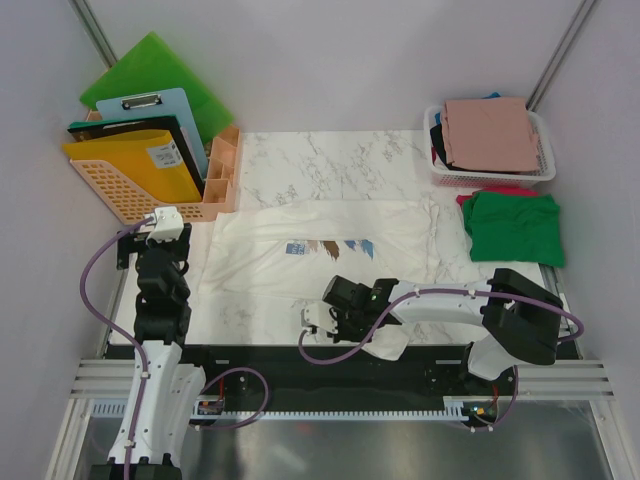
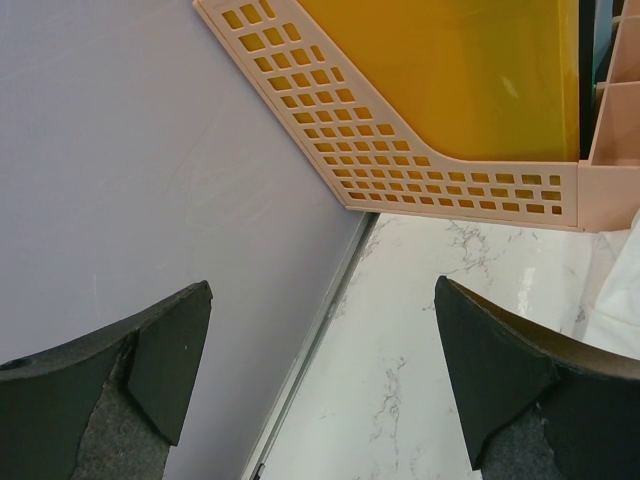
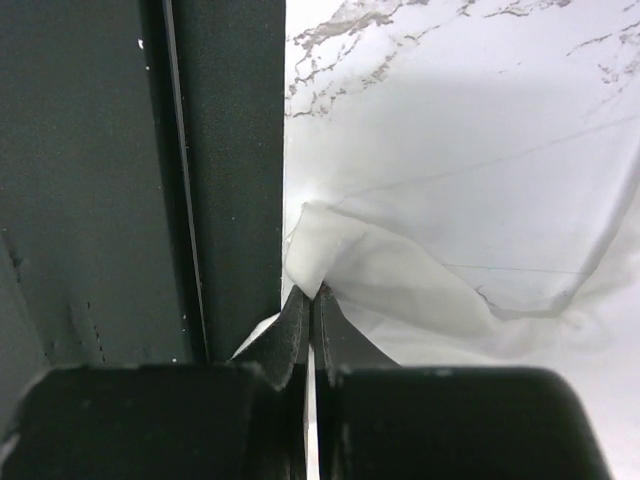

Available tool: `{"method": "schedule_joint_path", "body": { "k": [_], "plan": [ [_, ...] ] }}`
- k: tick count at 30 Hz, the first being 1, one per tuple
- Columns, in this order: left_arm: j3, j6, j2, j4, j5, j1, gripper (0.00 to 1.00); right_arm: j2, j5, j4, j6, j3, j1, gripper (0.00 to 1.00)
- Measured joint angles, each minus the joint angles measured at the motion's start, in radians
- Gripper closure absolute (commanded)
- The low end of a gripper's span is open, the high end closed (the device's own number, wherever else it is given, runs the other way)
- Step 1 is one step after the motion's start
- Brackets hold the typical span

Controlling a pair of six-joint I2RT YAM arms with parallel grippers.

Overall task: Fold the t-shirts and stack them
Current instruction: Fold the tshirt

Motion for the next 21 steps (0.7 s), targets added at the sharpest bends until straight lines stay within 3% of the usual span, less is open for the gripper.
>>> {"method": "schedule_joint_path", "body": {
  "k": [3, 8, 11, 16, 21],
  "plan": [
    [0.0, 0.0, 0.0, 0.0, 0.001, 0.0, 0.0, 0.0, -0.009, -0.026, -0.022, 0.007, 0.0, 1.0],
    [0.0, 0.0, -0.002, -0.002, 0.007, 0.0, 0.0, -0.014, -0.022, -0.209, -0.085, 0.075, 0.0, 1.0],
    [-0.001, 0.0, -0.003, -0.008, 0.011, 0.0, 0.0, -0.112, -0.023, -0.265, -0.097, 0.115, 0.0, 1.0],
    [-0.001, 0.0, -0.003, -0.015, 0.03, 0.0, 0.0, -0.269, -0.011, -0.286, -0.102, 0.163, -0.01, 1.0],
    [-0.004, 0.0, -0.003, -0.017, 0.035, 0.0, 0.0, -0.267, 0.005, -0.309, -0.131, 0.163, -0.032, 1.0]
  ]
}}
